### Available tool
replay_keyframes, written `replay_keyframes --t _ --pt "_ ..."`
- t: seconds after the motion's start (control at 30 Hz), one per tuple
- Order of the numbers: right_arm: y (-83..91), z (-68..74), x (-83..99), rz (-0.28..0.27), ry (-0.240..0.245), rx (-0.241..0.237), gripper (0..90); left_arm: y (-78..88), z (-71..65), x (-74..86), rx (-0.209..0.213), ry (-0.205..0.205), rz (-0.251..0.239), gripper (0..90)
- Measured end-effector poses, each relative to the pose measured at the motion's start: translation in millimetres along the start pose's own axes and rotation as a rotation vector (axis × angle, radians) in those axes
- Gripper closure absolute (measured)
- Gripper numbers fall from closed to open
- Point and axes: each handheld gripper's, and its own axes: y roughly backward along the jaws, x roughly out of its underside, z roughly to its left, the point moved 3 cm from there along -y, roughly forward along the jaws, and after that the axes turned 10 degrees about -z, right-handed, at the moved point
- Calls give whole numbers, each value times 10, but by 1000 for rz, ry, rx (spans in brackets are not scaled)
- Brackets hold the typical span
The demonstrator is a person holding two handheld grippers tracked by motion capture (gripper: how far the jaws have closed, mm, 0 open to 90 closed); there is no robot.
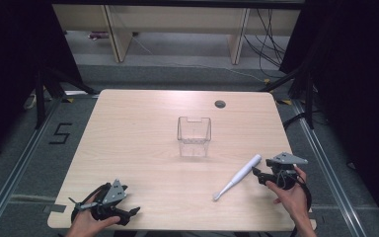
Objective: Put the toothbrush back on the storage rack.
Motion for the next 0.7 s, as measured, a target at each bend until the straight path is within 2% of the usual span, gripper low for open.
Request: replay_keyframes --t 0.03,0.07,0.17,0.23,0.27,0.3,0.33,0.4,0.43,0.47,0.53,0.57,0.6,0.63,0.7 --pt "-18 -13 -5 0 10 -13 384 0 0 0 0 0 0 161" --pt "-28 -22 -20 6 42 -5 407 9 -1 -2 5 -6 20 161" --pt "-44 -21 -42 1 65 -3 456 6 1 0 -1 -2 1 161" --pt "-58 -2 -80 4 54 -9 556 12 9 -2 4 3 9 161" --pt "-73 -16 -94 -5 90 -6 591 8 7 -2 -2 3 3 161" --pt "-85 -18 -104 -1 104 -9 626 6 4 -1 -3 4 5 161" --pt "-100 -8 -113 2 104 -9 654 10 6 -1 -2 -9 10 161" --pt "-146 -12 -120 4 112 -17 699 7 1 -2 -2 -6 7 161" --pt "-159 -3 -120 18 94 -19 718 11 2 -5 -4 -6 6 162" --pt "-182 -8 -126 9 107 -19 731 13 8 -7 1 -3 11 162" --pt "-205 -5 -142 17 93 -18 761 13 14 -3 2 -2 12 162" --pt "-222 -21 -156 13 109 -24 779 7 7 0 -3 4 2 162" --pt "-224 1 -164 28 70 -15 802 5 7 1 -4 1 5 162" --pt "-250 -30 -172 23 113 -15 818 5 0 1 -3 0 3 162" --pt "-294 -35 -179 32 116 -22 856 13 4 -3 -1 -8 14 162"
